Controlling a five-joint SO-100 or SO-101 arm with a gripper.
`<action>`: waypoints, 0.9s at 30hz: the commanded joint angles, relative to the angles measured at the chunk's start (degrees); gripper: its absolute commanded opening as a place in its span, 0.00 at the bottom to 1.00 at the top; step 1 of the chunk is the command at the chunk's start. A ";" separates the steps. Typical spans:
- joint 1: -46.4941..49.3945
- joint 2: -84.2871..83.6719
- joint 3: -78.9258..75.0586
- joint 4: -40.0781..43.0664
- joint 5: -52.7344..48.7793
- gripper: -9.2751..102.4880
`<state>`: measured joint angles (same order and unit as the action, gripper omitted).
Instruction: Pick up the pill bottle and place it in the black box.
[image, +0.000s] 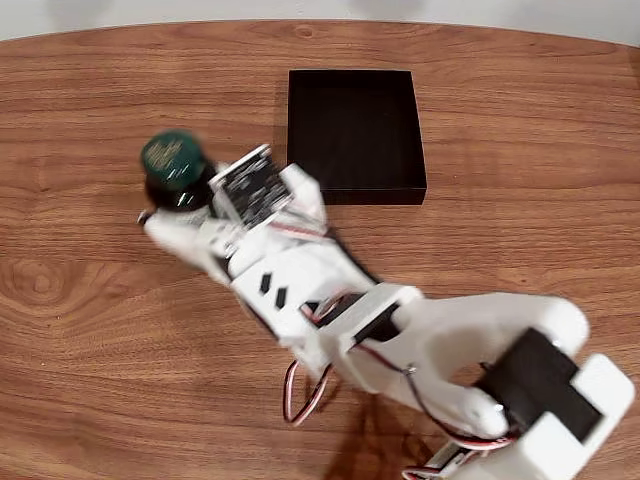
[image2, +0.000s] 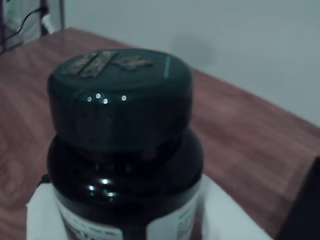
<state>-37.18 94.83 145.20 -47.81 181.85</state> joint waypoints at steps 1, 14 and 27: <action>7.29 8.88 -0.62 -2.55 -2.11 0.19; 30.32 -4.22 -11.16 -8.17 -8.09 0.19; 36.56 -26.72 -26.10 -18.37 -8.17 0.18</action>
<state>-1.67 68.91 127.09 -62.31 173.50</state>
